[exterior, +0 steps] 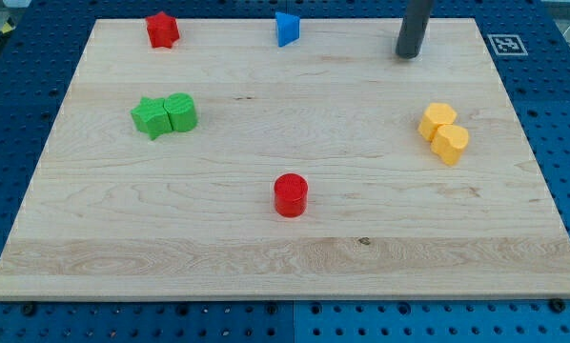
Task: Push blue cube to the top right
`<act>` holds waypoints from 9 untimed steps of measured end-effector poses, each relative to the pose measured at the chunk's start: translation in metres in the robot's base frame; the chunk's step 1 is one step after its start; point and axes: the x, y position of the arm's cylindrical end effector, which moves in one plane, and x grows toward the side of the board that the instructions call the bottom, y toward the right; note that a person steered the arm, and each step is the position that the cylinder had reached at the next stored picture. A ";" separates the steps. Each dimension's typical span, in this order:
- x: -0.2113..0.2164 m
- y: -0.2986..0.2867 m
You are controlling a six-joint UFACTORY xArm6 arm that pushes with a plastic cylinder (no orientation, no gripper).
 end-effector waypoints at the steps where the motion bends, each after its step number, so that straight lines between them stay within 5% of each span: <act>1: -0.006 0.011; 4: -0.020 -0.050; 6: -0.059 -0.049; 9: -0.057 -0.029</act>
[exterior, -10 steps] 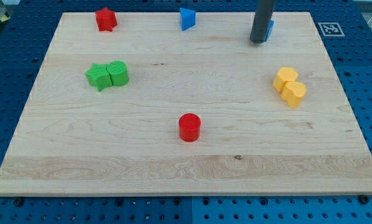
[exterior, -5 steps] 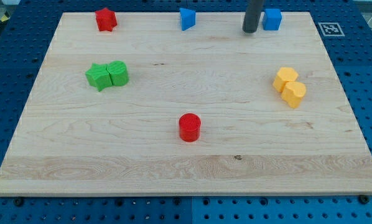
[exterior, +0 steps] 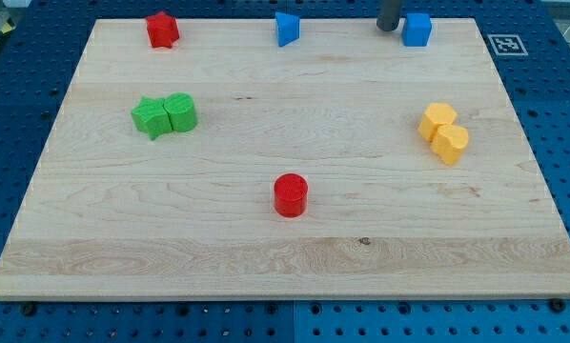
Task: Push blue cube to the top right
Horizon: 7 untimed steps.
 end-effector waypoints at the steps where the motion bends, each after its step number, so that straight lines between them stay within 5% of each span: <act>1: 0.006 0.000; 7: 0.015 0.042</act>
